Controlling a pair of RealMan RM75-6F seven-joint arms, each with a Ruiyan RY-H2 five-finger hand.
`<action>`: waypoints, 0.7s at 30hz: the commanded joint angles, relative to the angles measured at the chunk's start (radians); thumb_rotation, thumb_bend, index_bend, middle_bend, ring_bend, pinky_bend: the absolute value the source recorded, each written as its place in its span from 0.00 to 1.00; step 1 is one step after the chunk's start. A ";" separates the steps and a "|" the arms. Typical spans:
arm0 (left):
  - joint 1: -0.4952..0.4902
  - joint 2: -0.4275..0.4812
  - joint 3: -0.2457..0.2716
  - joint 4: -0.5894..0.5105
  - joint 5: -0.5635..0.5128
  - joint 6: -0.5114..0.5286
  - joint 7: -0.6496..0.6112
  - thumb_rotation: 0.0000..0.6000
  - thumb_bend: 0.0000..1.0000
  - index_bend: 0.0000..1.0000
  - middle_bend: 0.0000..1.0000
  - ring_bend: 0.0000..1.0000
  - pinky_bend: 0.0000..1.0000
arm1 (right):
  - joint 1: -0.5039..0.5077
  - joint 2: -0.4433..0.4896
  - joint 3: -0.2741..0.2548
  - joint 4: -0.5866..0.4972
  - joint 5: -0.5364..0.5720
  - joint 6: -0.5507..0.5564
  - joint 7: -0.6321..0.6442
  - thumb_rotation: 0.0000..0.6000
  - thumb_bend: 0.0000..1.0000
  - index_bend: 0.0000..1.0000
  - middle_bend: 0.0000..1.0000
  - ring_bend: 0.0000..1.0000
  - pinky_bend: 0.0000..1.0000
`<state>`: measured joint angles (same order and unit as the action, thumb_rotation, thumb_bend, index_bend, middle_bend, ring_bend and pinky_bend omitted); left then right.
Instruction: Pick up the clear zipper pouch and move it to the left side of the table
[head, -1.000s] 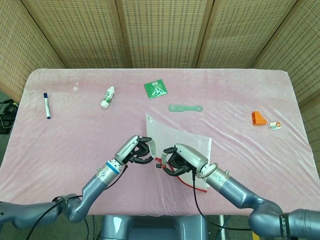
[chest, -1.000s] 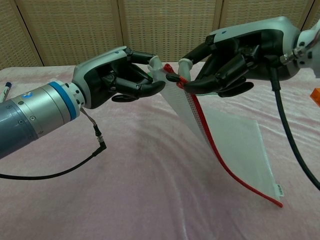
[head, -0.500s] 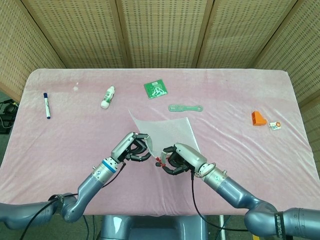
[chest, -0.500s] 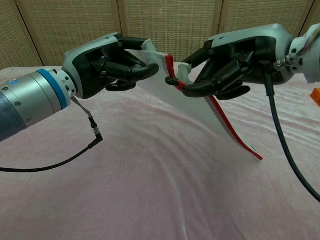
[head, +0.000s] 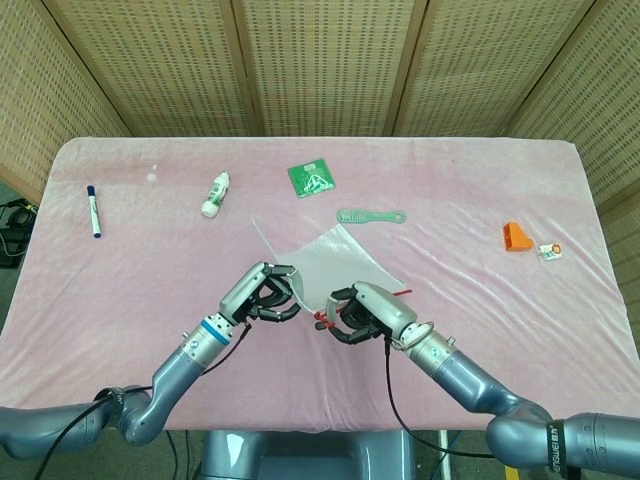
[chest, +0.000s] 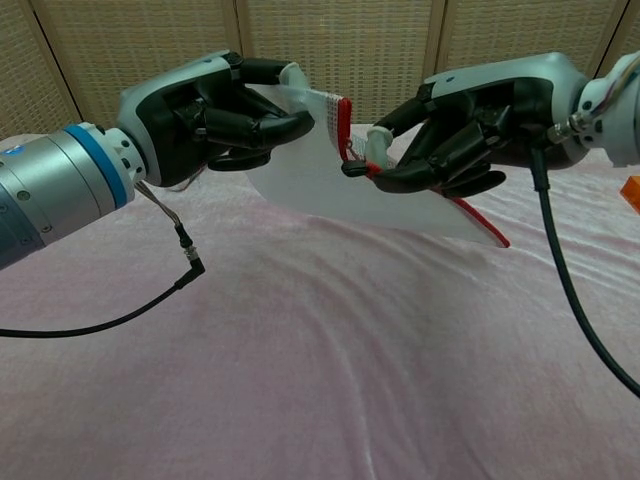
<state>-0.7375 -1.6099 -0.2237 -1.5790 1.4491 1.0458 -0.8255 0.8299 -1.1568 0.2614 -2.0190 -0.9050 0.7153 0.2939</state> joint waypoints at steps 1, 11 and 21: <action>0.000 0.007 0.000 -0.005 -0.001 0.000 0.002 1.00 0.73 0.89 0.98 0.88 1.00 | -0.004 -0.002 0.005 0.008 0.006 0.007 0.005 1.00 0.98 0.77 1.00 0.97 1.00; -0.006 0.050 0.009 -0.044 0.014 -0.014 0.008 1.00 0.78 0.89 0.98 0.88 1.00 | -0.010 -0.006 0.021 0.046 0.035 0.017 0.018 1.00 0.98 0.77 1.00 0.97 1.00; -0.009 0.101 0.008 -0.069 0.019 -0.015 0.051 1.00 0.78 0.90 0.98 0.88 1.00 | -0.025 0.012 0.046 0.065 0.049 0.017 0.046 1.00 0.98 0.77 1.00 0.97 1.00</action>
<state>-0.7484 -1.5117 -0.2142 -1.6480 1.4672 1.0264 -0.7791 0.8064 -1.1461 0.3056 -1.9535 -0.8556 0.7327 0.3380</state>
